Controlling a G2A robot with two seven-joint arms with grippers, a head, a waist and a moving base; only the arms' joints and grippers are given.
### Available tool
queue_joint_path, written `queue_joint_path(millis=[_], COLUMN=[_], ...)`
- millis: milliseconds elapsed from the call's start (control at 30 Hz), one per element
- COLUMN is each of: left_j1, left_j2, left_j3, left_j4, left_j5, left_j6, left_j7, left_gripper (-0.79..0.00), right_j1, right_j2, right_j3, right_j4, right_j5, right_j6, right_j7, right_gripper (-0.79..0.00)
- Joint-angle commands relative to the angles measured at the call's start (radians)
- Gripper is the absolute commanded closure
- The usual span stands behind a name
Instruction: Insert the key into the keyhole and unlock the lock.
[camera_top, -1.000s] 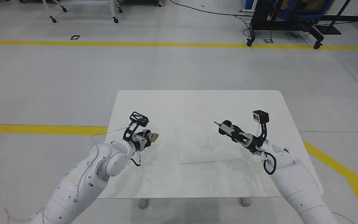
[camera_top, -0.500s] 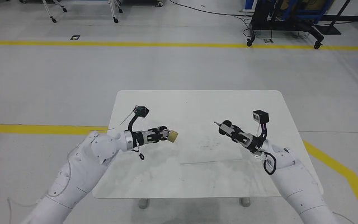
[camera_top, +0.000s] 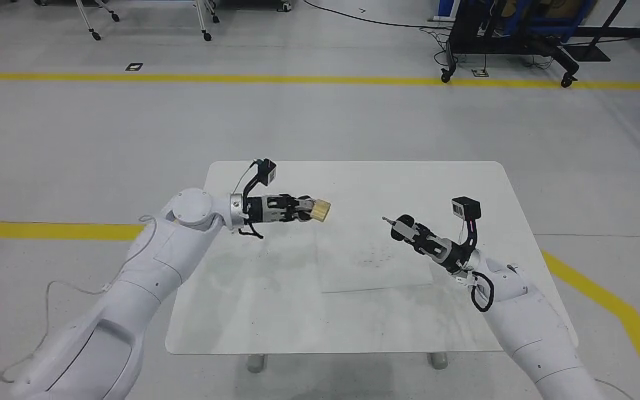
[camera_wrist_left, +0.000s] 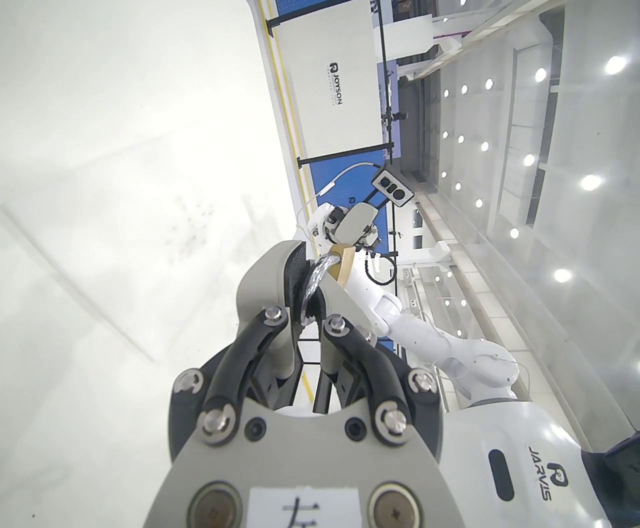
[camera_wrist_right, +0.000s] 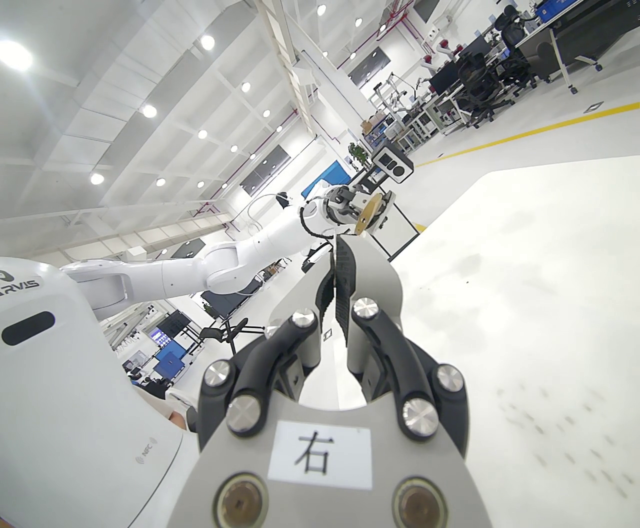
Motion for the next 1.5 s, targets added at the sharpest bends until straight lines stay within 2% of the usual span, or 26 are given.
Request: queue_joint_path(millis=[0,100,167,300,467,533,700,933,1200,1467], left_j1=[0.002,0.002,0.026,0.063,0.052,0.032,-0.008,-0.036,-0.065,-0.088], left_j2=[0.001,0.001,0.001,-0.004,-0.042,-0.063,-0.112,-0.156,-0.189,-0.205], left_j3=[-0.001,-0.001,-0.006,-0.037,-0.012,0.021,0.067,0.071,0.070,0.056], left_j4=[-0.003,-0.003,-0.010,0.013,0.063,0.080,0.130,0.227,0.301,0.333], left_j5=[0.001,0.001,-0.021,-0.202,-0.304,-0.278,-0.270,-0.302,-0.290,-0.263], left_j6=[0.000,0.000,0.038,0.170,0.273,0.295,0.298,0.276,0.299,0.292], left_j7=[0.001,0.001,0.008,-0.132,-0.216,-0.223,-0.228,-0.240,-0.204,-0.162], left_gripper=[0.000,0.000,0.000,0.000,0.000,0.000,0.000,0.000,0.000,0.000], right_j1=[0.000,0.000,0.000,0.056,0.171,0.208,0.265,0.295,0.286,0.248], right_j2=[0.000,0.000,0.000,-0.024,-0.076,-0.096,-0.134,-0.157,-0.156,-0.139], right_j3=[0.000,0.000,0.000,-0.081,-0.218,-0.261,-0.323,-0.342,-0.334,-0.273], right_j4=[0.000,0.000,0.000,-0.006,0.089,0.131,0.206,0.271,0.272,0.228], right_j5=[0.000,0.000,-0.001,0.007,0.104,0.135,0.204,0.287,0.338,0.424], right_j6=[0.000,0.000,0.008,0.131,0.209,0.218,0.175,0.116,0.063,0.047], right_j7=[0.000,0.000,-0.005,-0.044,-0.083,-0.089,-0.091,-0.037,0.116,0.145], right_gripper=[0.000,0.000,0.000,0.000,0.000,0.000,0.000,0.000,0.000,0.000])
